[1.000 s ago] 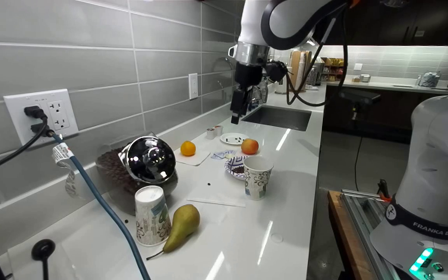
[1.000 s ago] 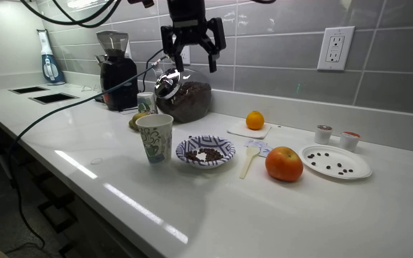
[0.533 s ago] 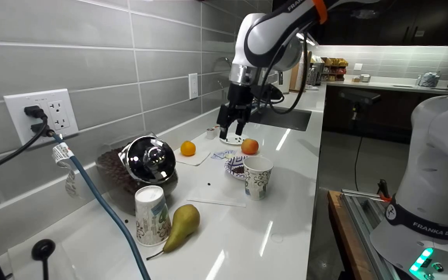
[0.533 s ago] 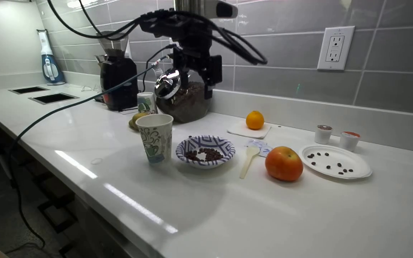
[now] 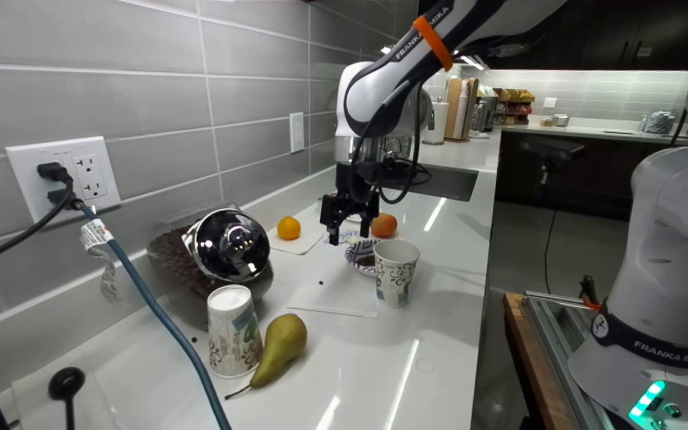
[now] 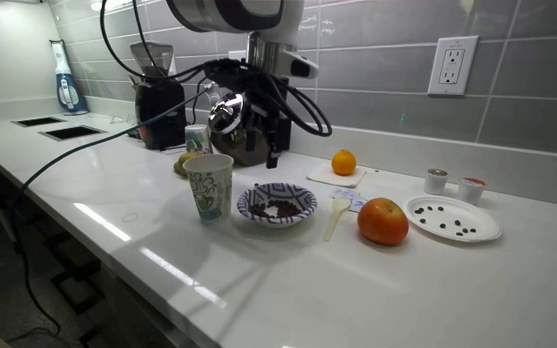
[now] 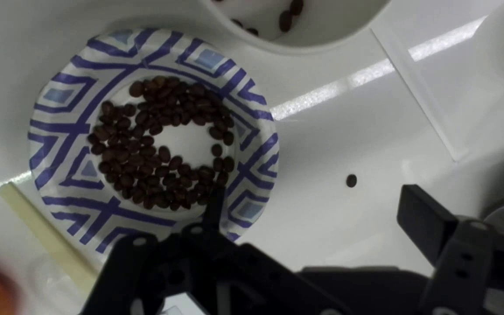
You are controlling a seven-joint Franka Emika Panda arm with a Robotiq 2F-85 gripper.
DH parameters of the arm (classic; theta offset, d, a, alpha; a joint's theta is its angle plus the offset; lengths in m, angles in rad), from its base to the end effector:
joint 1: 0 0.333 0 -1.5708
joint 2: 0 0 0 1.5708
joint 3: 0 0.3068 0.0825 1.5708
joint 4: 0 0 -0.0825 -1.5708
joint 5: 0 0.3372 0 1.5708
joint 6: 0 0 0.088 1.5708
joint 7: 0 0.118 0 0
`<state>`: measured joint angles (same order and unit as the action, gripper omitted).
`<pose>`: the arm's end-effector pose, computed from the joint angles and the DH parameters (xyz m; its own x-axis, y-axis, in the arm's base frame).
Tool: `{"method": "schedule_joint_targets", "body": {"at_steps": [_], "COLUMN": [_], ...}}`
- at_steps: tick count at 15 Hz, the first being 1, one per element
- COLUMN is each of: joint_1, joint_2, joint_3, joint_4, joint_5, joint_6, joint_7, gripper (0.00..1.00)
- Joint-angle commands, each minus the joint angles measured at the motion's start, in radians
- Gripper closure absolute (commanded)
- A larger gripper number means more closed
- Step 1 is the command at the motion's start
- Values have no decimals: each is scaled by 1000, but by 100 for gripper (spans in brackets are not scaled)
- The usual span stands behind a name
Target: Move the bowl backwards, then move the white plate to the left
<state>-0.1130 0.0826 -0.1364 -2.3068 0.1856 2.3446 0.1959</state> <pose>0.4673 -0.1146 0.3209 0.8375 -0.5417 -0.0722 -0.5464 -0.8311 -0.1031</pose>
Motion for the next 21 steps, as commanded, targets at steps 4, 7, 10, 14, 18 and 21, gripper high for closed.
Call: {"method": "schedule_joint_targets", "body": {"at_steps": [4, 7, 10, 14, 18, 21], "joint_1": [2, 0, -3, -9, -14, -16], "joint_2": [49, 49, 61, 75, 96, 115], "joint_3": [8, 7, 0, -7, -11, -19], "joint_4": [42, 41, 46, 49, 54, 57], "joint_5": [-19, -18, -23, -5, 2, -7], "joint_6": [-85, -84, -66, -58, -53, -45], "joint_7": [32, 32, 59, 76, 77, 97], "gripper": [0, 0, 0, 0, 0, 0]}}
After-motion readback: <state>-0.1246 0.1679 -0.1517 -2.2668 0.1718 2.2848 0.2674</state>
